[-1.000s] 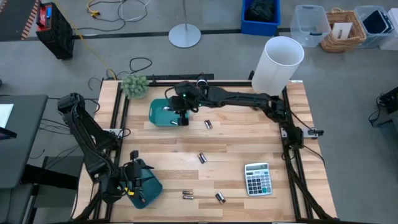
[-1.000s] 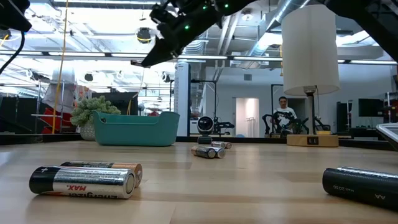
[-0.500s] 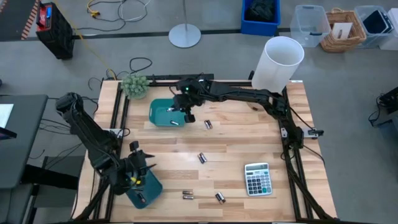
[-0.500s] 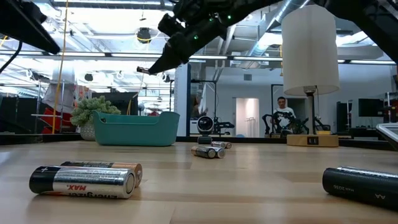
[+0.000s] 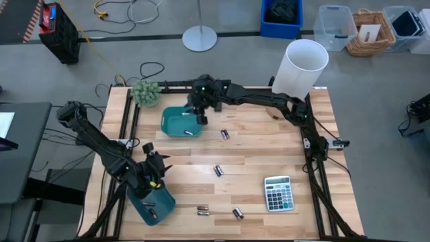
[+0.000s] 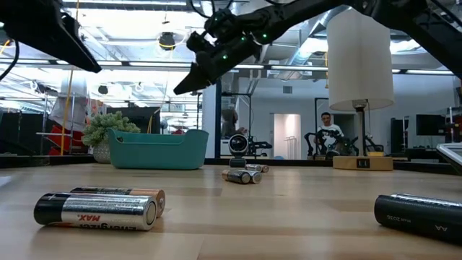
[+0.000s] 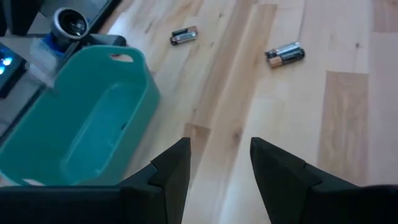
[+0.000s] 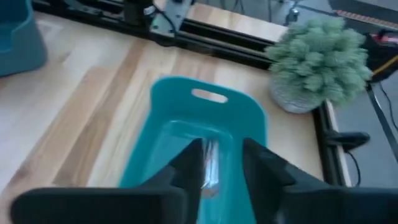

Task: Sort batteries
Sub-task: Put the silver battery into the green bin

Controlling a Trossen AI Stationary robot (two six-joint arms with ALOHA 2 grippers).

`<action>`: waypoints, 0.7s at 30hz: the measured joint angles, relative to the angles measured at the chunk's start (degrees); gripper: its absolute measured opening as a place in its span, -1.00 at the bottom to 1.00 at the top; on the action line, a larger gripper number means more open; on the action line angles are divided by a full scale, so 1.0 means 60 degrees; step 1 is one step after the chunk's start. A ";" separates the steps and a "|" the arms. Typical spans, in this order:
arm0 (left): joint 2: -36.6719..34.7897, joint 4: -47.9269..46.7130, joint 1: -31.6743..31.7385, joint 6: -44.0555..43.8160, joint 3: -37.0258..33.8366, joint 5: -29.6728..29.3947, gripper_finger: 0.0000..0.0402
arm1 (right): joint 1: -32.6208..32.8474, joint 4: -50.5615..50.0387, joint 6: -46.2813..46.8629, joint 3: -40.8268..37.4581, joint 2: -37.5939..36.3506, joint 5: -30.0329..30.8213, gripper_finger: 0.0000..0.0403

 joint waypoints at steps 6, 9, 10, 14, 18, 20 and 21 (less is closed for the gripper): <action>-0.0007 0.0023 0.0354 0.0399 0.0000 -0.0209 -0.20 | -0.0214 -0.0152 0.0027 -0.0001 -0.0187 -0.0005 0.13; -0.0007 0.0025 0.0756 0.0456 0.0000 -0.0208 -0.20 | -0.0312 -0.0239 -0.0004 -0.0001 -0.0788 -0.0006 0.20; -0.0007 0.0025 0.0926 0.0483 0.0000 -0.0218 -0.20 | -0.0346 -0.0292 0.0028 0.0000 -0.1056 -0.0008 0.20; 0.0003 0.0132 0.1988 0.0628 0.0000 -0.0242 -0.20 | -0.0469 -0.0790 0.0177 0.0017 -0.2293 -0.0008 0.18; 0.0088 0.0968 0.3035 0.1787 -0.0033 -0.0079 -0.20 | -0.0373 -0.1500 0.0264 0.0017 -0.3302 -0.0001 0.14; 0.0077 0.1959 0.3512 0.2924 -0.0153 0.0456 -0.20 | -0.0278 -0.1977 0.0355 0.0017 -0.3671 -0.0001 0.12; 0.0079 0.2540 0.3721 0.3525 -0.0249 0.0792 -0.20 | -0.0205 -0.2229 0.0407 -0.0001 -0.3796 -0.0005 0.12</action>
